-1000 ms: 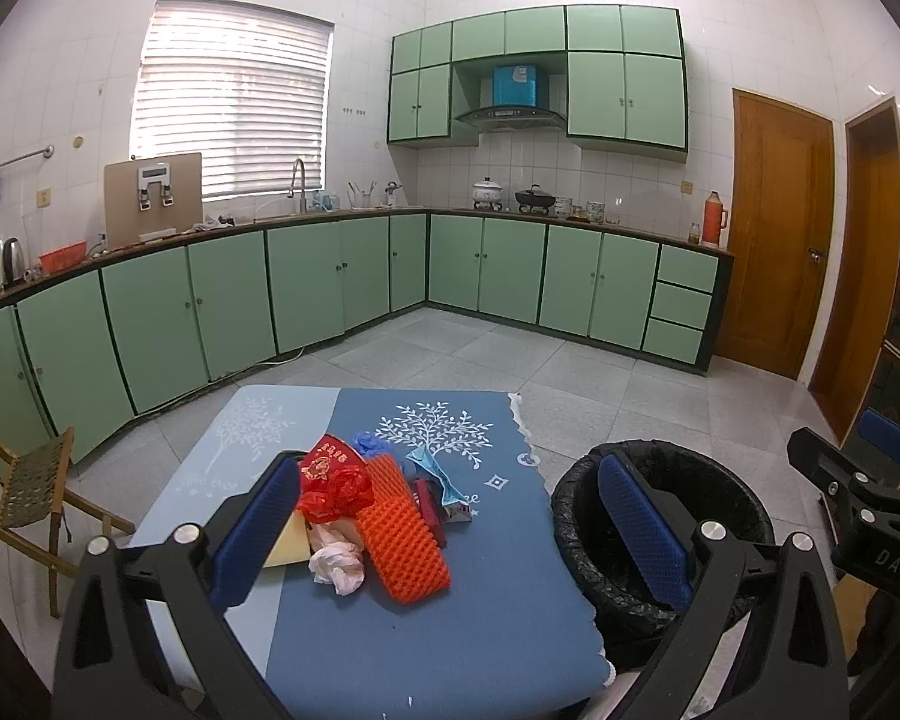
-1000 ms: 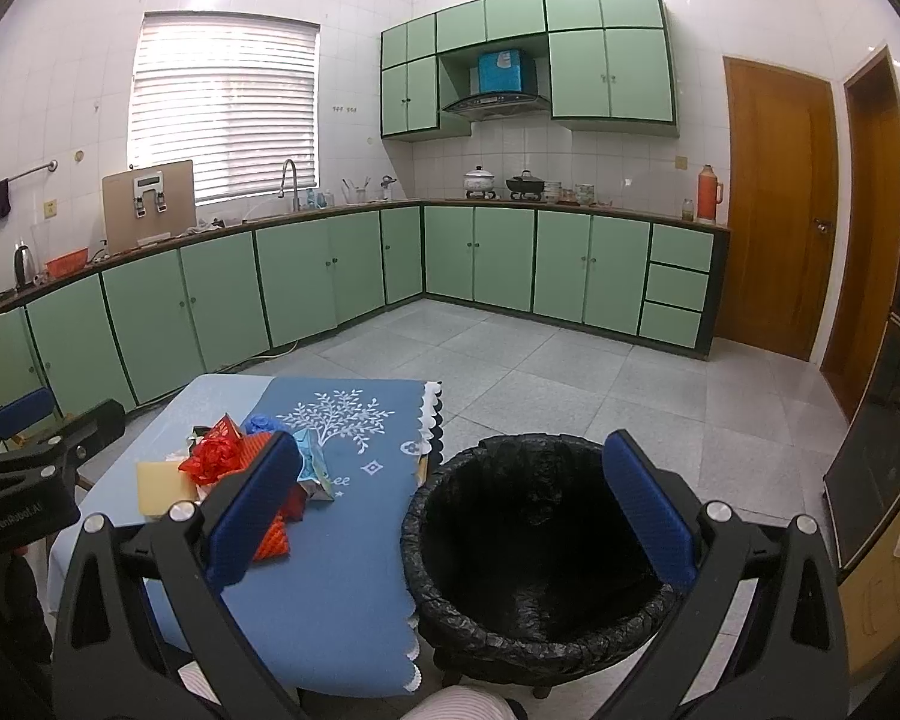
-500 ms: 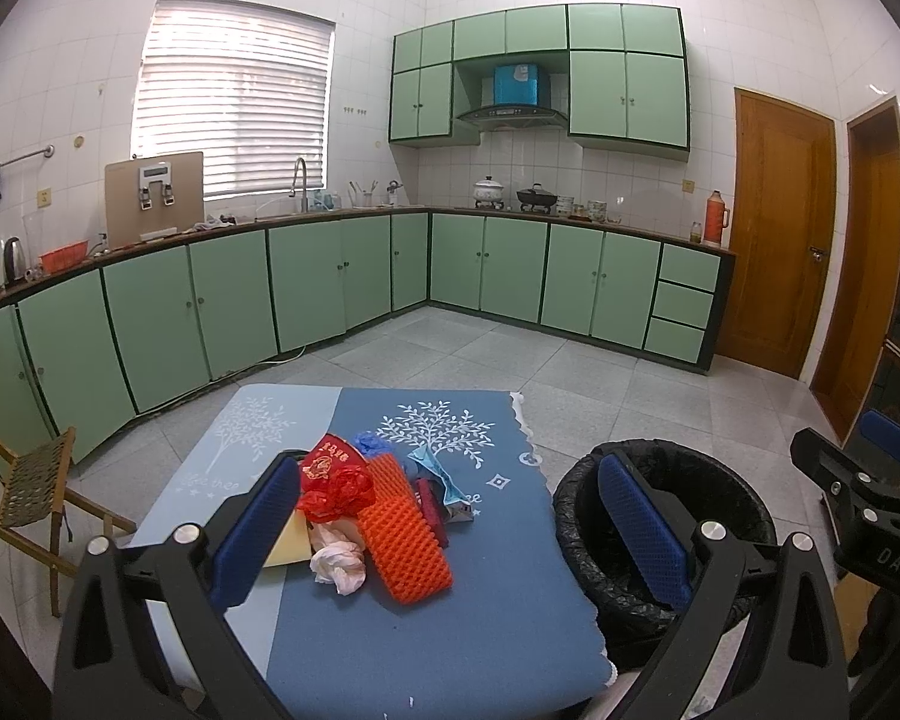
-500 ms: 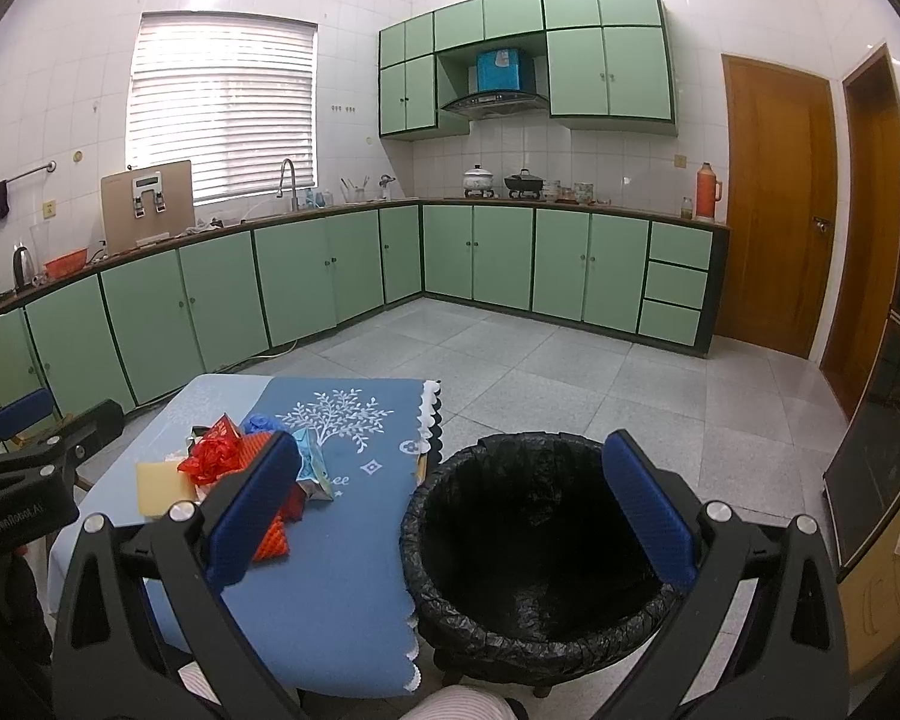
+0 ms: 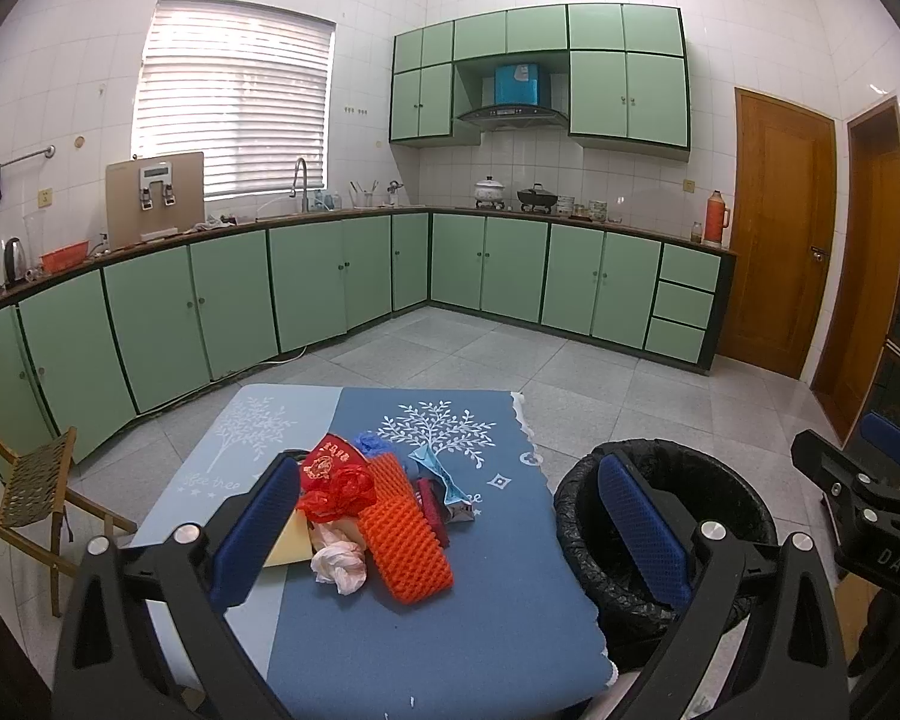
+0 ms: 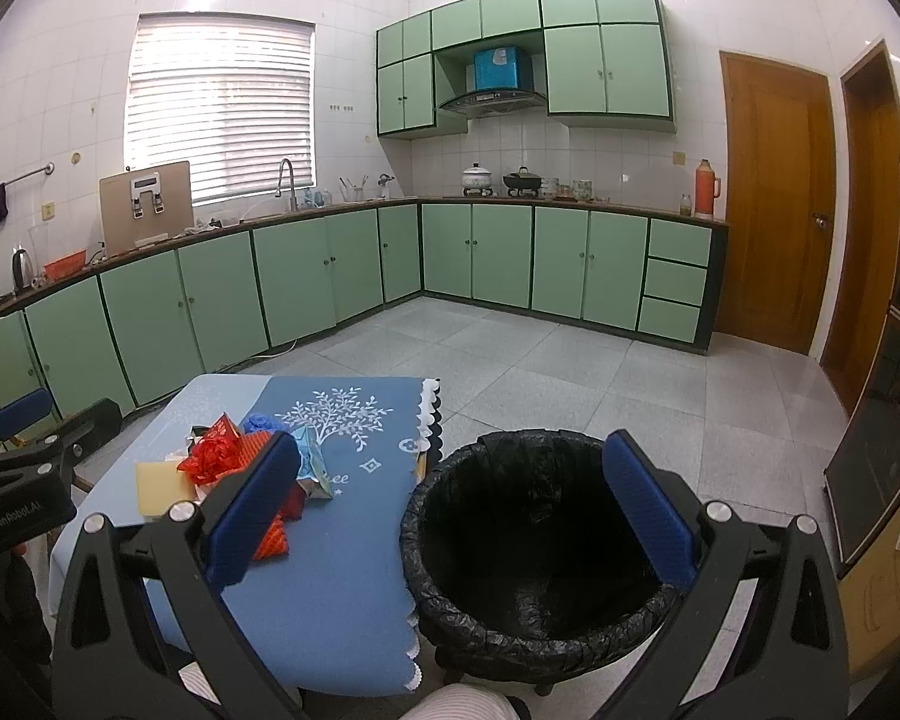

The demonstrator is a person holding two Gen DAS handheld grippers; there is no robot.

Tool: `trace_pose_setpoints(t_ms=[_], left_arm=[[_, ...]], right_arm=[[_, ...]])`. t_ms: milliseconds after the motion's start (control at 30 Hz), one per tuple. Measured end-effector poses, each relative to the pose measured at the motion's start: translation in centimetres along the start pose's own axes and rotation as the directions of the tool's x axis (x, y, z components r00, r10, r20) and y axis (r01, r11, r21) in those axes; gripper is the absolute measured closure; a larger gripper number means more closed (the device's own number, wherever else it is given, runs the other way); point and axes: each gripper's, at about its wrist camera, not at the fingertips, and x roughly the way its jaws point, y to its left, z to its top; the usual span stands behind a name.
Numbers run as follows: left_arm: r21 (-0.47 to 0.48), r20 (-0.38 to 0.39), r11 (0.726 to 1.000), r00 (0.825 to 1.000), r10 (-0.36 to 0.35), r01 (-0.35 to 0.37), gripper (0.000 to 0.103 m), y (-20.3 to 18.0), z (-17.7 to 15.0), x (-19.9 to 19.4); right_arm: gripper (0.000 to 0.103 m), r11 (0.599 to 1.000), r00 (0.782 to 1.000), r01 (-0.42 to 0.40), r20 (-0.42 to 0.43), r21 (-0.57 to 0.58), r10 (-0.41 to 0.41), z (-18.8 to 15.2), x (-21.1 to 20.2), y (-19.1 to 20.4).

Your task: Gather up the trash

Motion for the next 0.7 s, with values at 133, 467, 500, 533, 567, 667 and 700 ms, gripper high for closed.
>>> trace_pose_setpoints(t_ms=[133, 467, 500, 533, 567, 667, 700], left_arm=[[-0.001, -0.002, 1.000, 1.000, 0.000, 0.000, 0.006, 0.03, -0.10, 0.03], [-0.001, -0.005, 1.000, 1.000, 0.001, -0.001, 0.006, 0.15, -0.13, 0.09], [-0.001, -0.005, 1.000, 1.000, 0.001, -0.001, 0.006, 0.16, -0.08, 0.10], [-0.001, -0.006, 1.000, 1.000, 0.001, -0.001, 0.006, 0.19, -0.10, 0.10], [-0.002, -0.006, 1.000, 1.000, 0.001, -0.001, 0.006, 0.22, -0.10, 0.10], [0.000, -0.006, 1.000, 1.000, 0.001, -0.001, 0.006, 0.17, -0.10, 0.11], [-0.001, -0.007, 1.000, 1.000, 0.000, 0.000, 0.006, 0.18, -0.11, 0.10]], right_arm=[[0.005, 1.000, 1.000, -0.001, -0.004, 0.003, 0.001, 0.00, 0.02, -0.03], [0.005, 1.000, 1.000, -0.003, -0.006, 0.006, 0.003, -0.07, 0.01, -0.12], [0.005, 1.000, 1.000, -0.003, -0.006, 0.006, 0.003, -0.07, 0.02, -0.13], [0.005, 1.000, 1.000, -0.003, -0.006, 0.006, 0.003, -0.09, 0.01, -0.13], [0.005, 1.000, 1.000, -0.003, -0.007, 0.006, 0.003, -0.09, 0.00, -0.14], [0.005, 1.000, 1.000, -0.003, -0.008, 0.006, 0.003, -0.18, 0.03, -0.01], [0.005, 1.000, 1.000, -0.004, -0.008, 0.007, 0.004, -0.20, 0.05, -0.01]])
